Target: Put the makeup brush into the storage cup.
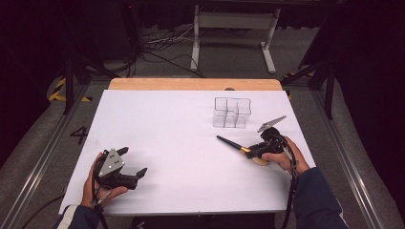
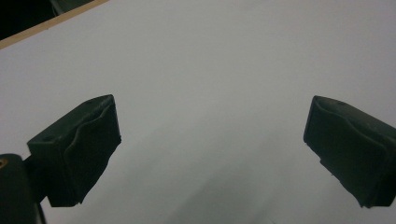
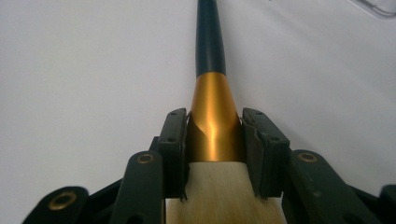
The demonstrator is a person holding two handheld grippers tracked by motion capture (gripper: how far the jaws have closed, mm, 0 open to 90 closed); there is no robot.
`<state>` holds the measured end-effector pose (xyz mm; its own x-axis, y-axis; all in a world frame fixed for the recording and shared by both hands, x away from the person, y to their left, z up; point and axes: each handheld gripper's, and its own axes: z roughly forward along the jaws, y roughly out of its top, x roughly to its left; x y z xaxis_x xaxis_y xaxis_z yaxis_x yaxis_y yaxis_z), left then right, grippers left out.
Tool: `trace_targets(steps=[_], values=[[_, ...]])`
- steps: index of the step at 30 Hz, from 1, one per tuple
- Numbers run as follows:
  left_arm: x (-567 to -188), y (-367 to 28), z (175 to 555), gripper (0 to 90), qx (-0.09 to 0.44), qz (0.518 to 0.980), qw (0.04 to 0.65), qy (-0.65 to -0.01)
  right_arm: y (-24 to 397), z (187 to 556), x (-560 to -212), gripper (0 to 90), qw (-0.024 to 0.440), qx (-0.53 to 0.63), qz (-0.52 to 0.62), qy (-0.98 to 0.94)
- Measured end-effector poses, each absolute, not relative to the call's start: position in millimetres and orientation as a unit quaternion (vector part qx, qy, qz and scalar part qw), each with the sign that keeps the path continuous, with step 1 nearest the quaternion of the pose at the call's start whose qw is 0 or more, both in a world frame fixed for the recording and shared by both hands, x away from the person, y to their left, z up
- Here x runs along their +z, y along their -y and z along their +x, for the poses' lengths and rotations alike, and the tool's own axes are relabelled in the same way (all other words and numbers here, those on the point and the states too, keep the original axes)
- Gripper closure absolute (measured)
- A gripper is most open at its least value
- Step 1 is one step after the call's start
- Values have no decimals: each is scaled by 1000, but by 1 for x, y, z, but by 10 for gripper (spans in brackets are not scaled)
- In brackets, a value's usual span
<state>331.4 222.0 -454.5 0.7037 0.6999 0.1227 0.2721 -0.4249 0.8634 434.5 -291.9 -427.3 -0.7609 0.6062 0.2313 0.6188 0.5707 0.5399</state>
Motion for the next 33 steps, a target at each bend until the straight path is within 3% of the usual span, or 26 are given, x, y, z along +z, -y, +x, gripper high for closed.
trace_targets(steps=[23,33], values=[[-450,-201,327,59,269,824,425,-259,287,433,-423,629,39,-391,-364,844],[-448,-172,324,87,306,837,396,-221,278,431,-421,629,49,-415,-364,832]])
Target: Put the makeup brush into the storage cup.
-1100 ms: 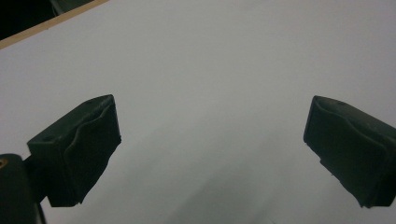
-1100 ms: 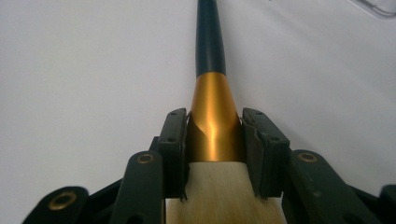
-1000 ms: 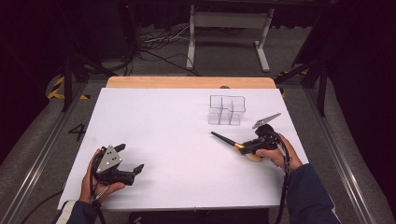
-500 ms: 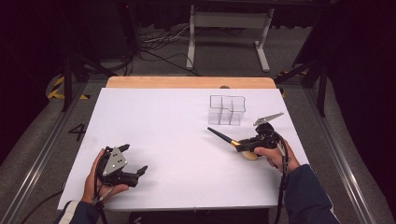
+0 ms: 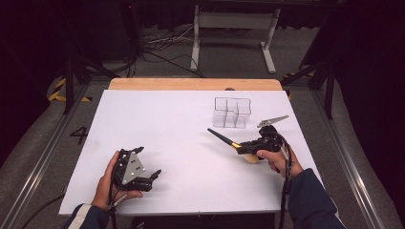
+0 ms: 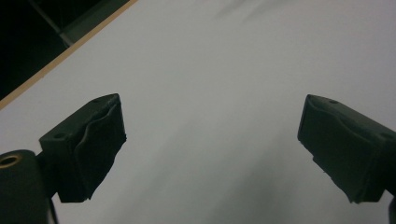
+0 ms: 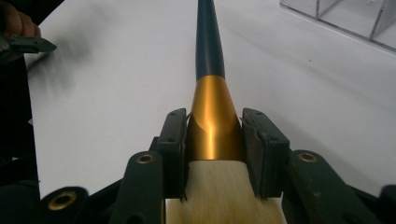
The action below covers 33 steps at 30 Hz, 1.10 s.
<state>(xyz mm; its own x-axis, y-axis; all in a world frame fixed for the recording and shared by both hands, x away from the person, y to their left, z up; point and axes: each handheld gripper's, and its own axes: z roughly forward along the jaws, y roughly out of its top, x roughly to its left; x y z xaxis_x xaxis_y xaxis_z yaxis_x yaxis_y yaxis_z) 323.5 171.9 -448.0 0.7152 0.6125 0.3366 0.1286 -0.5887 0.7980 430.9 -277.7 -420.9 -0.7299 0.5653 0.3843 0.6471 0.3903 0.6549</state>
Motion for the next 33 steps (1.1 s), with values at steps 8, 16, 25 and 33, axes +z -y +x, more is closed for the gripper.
trace_targets(steps=[8,16,25,33], values=[[-447,-120,327,136,340,854,370,-137,259,426,-421,629,65,-425,-355,830],[-448,-72,327,234,371,856,354,-65,235,416,-421,629,77,-435,-344,828],[-456,-28,324,425,434,848,305,0,208,404,-424,629,87,-433,-324,837],[-464,-9,320,527,486,838,245,30,196,397,-423,629,79,-426,-316,844]])
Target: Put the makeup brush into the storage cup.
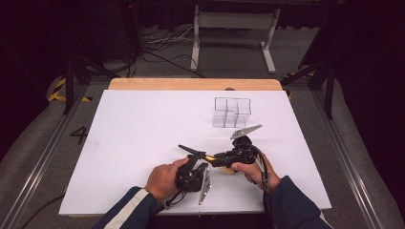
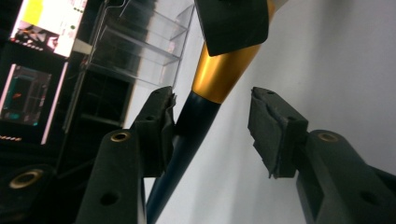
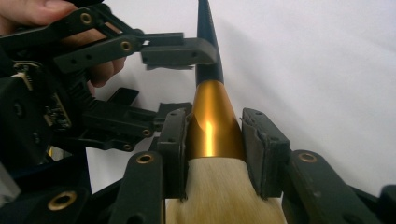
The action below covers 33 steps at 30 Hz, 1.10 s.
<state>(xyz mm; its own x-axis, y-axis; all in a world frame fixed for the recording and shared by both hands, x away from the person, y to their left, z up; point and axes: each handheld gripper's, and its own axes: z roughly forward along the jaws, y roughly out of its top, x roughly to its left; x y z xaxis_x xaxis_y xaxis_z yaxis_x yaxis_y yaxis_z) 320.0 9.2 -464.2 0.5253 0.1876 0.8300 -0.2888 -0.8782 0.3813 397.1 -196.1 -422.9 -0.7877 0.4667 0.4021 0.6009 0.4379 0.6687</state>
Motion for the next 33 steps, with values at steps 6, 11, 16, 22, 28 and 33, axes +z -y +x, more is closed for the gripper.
trace_targets(steps=[6,11,16,22,28,33], values=[[-468,-3,317,663,506,837,203,48,188,392,-424,628,75,-419,-310,850],[-472,-1,316,689,517,836,176,60,186,392,-426,626,79,-420,-313,848],[-471,-1,314,708,513,840,165,66,184,390,-425,622,78,-420,-309,849],[-464,-7,315,720,506,843,174,58,191,391,-417,428,73,-440,-311,839],[-455,-18,319,721,487,851,197,30,216,389,-390,379,6,-489,-319,812],[-446,-31,327,720,454,856,248,-17,230,384,-374,364,-85,-498,-307,806]])
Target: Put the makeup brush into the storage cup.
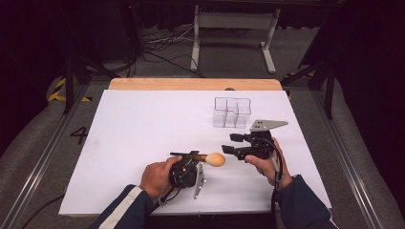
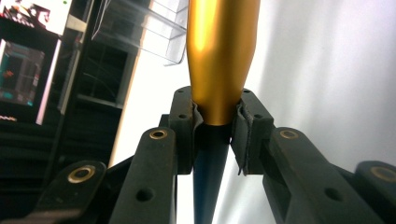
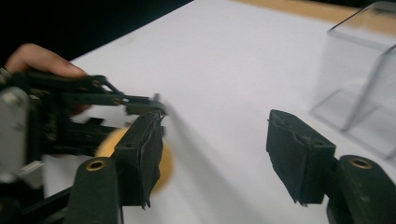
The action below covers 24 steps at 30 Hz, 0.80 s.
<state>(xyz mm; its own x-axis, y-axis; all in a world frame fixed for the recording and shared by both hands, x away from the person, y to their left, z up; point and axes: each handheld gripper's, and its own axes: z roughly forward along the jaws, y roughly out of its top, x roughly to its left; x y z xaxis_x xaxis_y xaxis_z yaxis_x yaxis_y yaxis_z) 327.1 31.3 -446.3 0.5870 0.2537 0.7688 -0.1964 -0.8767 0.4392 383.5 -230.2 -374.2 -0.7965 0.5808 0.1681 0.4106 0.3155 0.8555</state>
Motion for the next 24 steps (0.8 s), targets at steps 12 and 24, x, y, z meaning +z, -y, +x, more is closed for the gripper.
trace_targets(steps=[12,24], values=[[-434,-48,336,720,420,858,289,-65,249,376,-369,346,186,500,286,-796],[-428,-57,342,720,388,856,328,-99,256,369,-373,311,220,493,268,-798]])
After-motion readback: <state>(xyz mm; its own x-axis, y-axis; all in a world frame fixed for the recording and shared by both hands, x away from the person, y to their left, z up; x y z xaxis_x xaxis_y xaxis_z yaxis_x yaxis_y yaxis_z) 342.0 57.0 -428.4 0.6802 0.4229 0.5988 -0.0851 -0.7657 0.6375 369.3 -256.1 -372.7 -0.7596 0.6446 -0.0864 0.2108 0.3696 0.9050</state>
